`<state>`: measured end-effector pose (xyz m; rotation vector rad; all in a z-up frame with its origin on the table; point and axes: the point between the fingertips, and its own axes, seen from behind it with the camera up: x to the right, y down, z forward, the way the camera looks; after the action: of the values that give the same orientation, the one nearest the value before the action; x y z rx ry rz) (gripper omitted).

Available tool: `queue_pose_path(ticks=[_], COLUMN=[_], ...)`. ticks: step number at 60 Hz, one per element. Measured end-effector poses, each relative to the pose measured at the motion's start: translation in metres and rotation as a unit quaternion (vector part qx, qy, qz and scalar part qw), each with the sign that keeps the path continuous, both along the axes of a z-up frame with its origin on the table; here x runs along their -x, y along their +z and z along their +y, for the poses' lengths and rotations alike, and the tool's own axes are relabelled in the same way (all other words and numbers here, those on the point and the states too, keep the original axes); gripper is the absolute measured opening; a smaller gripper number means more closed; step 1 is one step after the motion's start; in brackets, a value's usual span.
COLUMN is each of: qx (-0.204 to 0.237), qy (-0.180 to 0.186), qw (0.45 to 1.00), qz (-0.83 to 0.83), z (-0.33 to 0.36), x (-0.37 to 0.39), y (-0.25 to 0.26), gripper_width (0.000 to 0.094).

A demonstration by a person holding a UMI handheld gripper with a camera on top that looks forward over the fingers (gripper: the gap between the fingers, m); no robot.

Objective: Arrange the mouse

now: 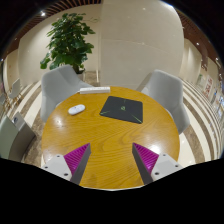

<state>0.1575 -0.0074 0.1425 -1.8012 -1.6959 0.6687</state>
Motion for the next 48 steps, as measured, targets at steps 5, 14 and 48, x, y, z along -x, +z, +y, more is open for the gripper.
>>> queue_pose_path(ticks=[5, 14, 48], qx=[0.005, 0.009, 0.028], qy=[0.008, 0.031, 0.087], qw=[1.000, 0.999, 0.996], qz=[0.001, 0.004, 0.001], z=[-0.010, -0.052, -0.194], x=[0.001, 0.009, 0.079], y=[-0.002, -0.006, -0.056], gripper_width=[0.0872, 0.0873, 0.0870])
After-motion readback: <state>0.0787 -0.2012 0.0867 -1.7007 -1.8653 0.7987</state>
